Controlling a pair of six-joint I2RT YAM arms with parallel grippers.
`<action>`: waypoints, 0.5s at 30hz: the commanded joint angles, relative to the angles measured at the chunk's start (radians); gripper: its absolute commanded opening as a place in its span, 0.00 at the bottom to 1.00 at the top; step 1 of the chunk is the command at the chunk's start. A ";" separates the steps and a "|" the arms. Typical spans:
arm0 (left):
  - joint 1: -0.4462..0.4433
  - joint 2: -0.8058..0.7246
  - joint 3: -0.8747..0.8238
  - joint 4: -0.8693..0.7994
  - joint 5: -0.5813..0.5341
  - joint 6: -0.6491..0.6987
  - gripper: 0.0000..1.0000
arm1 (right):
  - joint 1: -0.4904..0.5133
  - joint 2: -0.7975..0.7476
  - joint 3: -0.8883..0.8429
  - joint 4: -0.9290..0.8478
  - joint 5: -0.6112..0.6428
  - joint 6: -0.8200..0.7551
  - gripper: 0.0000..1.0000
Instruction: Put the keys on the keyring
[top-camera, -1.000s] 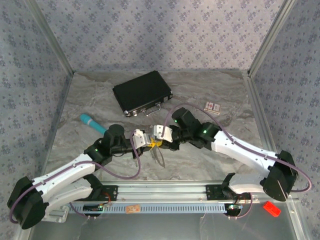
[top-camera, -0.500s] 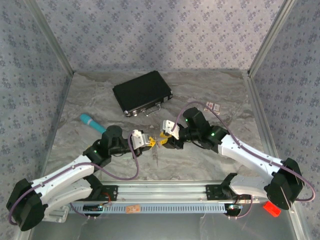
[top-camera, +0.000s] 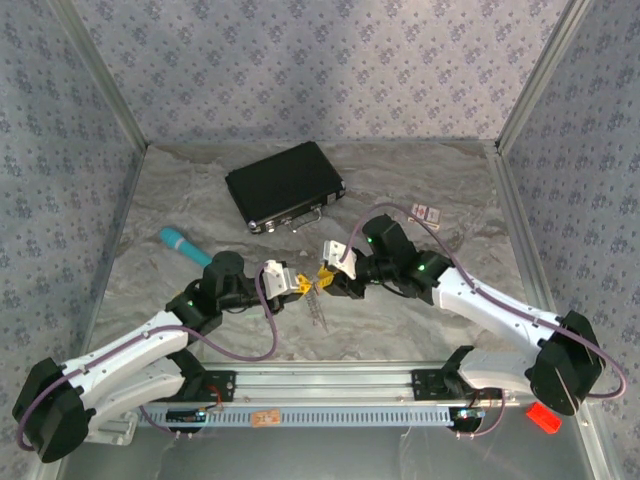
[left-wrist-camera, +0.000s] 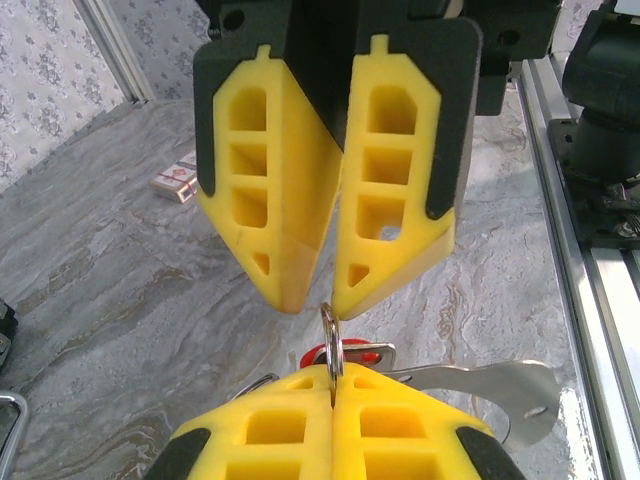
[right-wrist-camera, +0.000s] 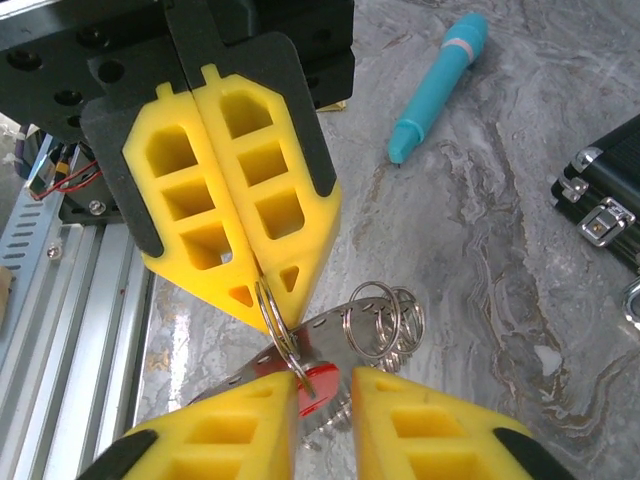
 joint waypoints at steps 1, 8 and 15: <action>0.000 -0.024 -0.001 0.048 0.033 0.007 0.00 | 0.005 0.008 0.015 -0.007 -0.023 0.004 0.14; 0.001 -0.032 -0.002 0.053 0.042 0.007 0.00 | 0.002 0.013 0.026 -0.030 -0.027 0.000 0.00; 0.000 -0.032 -0.001 0.083 0.073 -0.003 0.00 | 0.013 0.039 0.022 -0.033 -0.014 0.007 0.00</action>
